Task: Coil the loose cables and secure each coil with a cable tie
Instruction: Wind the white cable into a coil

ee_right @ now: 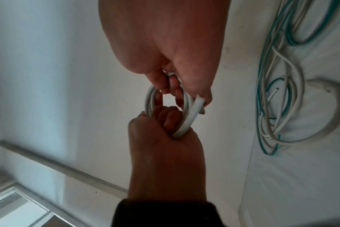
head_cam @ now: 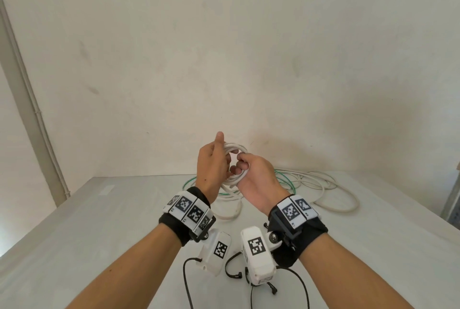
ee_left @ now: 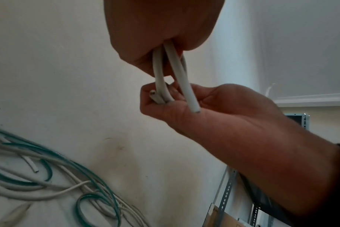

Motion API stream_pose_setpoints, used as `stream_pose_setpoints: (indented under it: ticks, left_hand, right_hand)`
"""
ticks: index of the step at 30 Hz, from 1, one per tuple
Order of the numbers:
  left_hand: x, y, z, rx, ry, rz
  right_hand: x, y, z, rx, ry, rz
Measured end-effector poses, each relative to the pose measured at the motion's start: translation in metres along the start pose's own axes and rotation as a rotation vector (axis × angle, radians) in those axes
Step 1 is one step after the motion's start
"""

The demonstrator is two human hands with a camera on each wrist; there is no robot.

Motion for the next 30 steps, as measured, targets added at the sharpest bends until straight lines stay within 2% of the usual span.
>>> stream_pose_setpoints:
  ticks: [4,7,9,13,17,19,23,25,27,30]
  left_hand:
    - [-0.007,-0.006,0.002,0.014,-0.035,0.047]
    - [-0.007,-0.005,0.007,0.032,-0.005,0.038]
    - [-0.004,-0.002,0.007,0.067,0.027,0.020]
    - [0.000,0.002,-0.011,0.123,-0.016,0.015]
    - [-0.004,-0.004,-0.016,0.091,-0.023,0.114]
    - [-0.009,-0.010,-0.014,0.081,-0.044,0.176]
    - [-0.019,-0.020,-0.014,0.027,-0.065,0.205]
    - [-0.021,-0.024,-0.012,-0.013,-0.052,0.220]
    - [-0.022,-0.026,-0.012,-0.025,-0.049,0.234]
    - [-0.021,-0.023,-0.013,-0.012,-0.049,0.233]
  right_hand:
    - [0.004,0.003,0.000,-0.072,0.049,-0.027]
    - [0.004,0.008,-0.007,-0.135,0.026,-0.037]
    - [0.004,0.008,-0.011,-0.142,0.004,-0.009]
    - [0.004,-0.001,-0.004,-0.140,0.017,0.054]
    - [0.012,-0.003,0.005,-0.113,0.062,0.042]
    - [0.015,0.001,0.002,-0.028,0.082,0.006]
    - [0.011,0.000,-0.019,0.423,0.042,-0.046]
    - [0.011,0.000,-0.024,0.534,0.037,-0.059]
    - [0.015,0.001,-0.020,0.462,0.086,-0.054]
    - [0.020,0.006,-0.005,0.189,0.150,-0.009]
Point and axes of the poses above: each hand's wrist, its own x-axis away from the middle knuckle, its own y-axis out of the palm, z = x × y, the point moved 9 cm from there along -x, towards the middle knuckle, and after that the axes turned 9 degrees about -y, right-handed, at the moved point
